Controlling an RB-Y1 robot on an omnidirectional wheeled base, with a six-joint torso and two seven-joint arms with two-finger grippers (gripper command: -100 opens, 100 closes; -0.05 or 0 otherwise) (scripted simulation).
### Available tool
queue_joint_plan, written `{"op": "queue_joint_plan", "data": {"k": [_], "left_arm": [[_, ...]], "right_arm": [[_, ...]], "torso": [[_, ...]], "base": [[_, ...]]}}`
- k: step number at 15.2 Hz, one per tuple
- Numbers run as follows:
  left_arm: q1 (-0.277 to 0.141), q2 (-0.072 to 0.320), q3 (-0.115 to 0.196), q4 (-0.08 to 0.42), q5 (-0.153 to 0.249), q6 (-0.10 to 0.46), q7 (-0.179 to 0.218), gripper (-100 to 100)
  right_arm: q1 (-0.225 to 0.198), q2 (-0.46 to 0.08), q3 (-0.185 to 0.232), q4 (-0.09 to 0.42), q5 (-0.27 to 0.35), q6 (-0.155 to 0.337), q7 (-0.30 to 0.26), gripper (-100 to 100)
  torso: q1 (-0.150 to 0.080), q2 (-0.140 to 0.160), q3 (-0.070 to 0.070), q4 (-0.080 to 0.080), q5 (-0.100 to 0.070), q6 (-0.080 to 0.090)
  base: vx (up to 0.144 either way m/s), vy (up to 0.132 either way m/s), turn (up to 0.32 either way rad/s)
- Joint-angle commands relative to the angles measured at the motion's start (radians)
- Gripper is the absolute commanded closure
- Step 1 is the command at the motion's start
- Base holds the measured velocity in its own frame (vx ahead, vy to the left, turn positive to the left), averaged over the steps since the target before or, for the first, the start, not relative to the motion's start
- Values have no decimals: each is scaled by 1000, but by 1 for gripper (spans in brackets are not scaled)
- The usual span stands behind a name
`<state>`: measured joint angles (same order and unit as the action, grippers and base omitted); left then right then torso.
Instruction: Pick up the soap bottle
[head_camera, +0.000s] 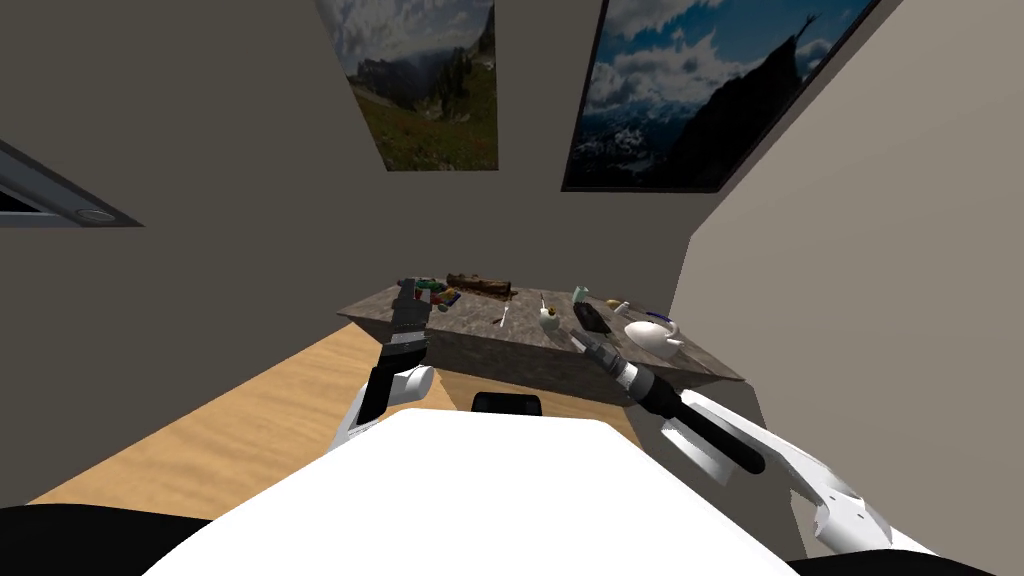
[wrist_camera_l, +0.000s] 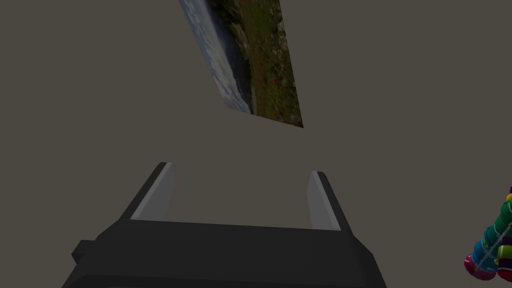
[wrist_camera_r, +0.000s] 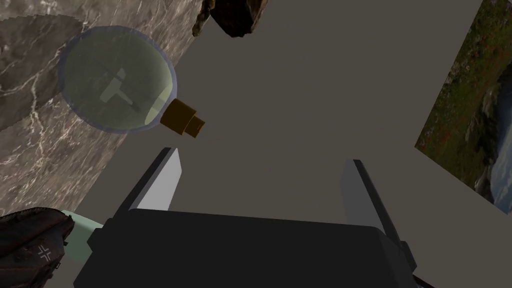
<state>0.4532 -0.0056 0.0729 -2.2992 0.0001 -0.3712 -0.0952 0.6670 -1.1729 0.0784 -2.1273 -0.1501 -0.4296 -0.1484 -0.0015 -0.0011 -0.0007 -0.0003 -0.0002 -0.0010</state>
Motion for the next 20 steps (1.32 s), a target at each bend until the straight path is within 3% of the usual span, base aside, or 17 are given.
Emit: {"op": "queue_joint_plan", "data": {"k": [1, 20], "left_arm": [[0, 0, 0, 0, 0, 0, 0, 0], [0, 0, 0, 0, 0, 0, 0, 0]], "right_arm": [[11, -50, 4, 14, -2, -4, -7, -100], [66, -472, 26, 108, -22, -27, -52, -100]], "torso": [[0, 0, 0, 0, 0, 0], [-1, 0, 0, 0, 0, 1]], "base": [[-7, -36, 269], [-7, -28, 123]]}}
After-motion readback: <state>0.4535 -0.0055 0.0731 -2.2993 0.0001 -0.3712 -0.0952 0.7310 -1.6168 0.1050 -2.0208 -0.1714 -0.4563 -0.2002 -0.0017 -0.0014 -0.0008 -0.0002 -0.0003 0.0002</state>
